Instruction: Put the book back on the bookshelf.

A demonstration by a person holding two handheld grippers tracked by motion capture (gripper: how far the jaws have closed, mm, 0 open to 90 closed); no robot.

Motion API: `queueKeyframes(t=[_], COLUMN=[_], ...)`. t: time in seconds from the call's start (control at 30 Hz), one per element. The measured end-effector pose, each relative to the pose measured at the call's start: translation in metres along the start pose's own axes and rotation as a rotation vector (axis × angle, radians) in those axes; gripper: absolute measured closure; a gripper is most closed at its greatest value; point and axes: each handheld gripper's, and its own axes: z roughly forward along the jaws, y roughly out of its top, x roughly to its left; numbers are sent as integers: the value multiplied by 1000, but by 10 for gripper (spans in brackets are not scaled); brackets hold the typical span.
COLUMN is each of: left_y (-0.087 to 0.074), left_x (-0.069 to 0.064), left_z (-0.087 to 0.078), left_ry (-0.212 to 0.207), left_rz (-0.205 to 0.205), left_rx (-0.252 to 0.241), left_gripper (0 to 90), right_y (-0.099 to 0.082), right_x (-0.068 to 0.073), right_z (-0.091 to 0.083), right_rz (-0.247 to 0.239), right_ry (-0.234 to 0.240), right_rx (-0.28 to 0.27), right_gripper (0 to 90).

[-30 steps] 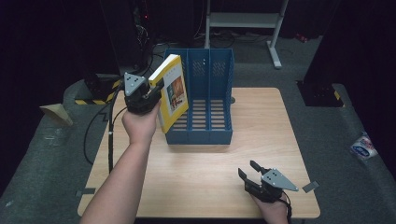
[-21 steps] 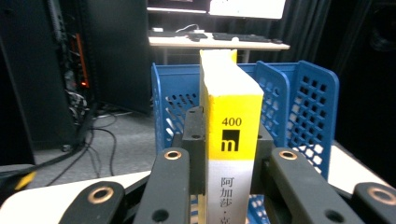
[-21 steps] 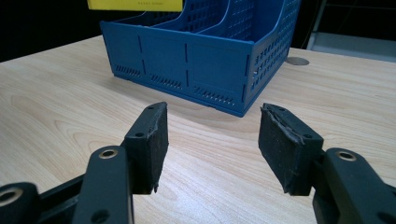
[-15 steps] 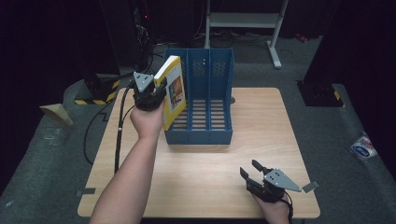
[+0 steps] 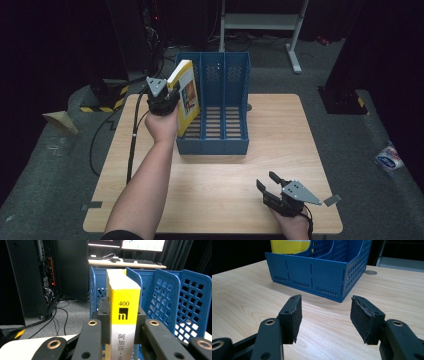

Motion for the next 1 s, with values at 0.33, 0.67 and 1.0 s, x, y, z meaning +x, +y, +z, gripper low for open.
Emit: queueKeyframes(t=[0.33,0.67,1.0], left_y=[-23,-49,-57], left_x=[-4,-10,-11], left_z=[17,22,12], left_ry=[7,15,-7], left_rz=[23,33,79], left_rx=[-6,15,23], left_gripper=[762,761,754], right_y=[-2,-4,-5], right_x=[0,4,8], right_z=[1,4,7], right_rz=[1,-6,-23], right_ry=[3,8,17], right_rx=[5,19,28], right_gripper=[424,424,423])
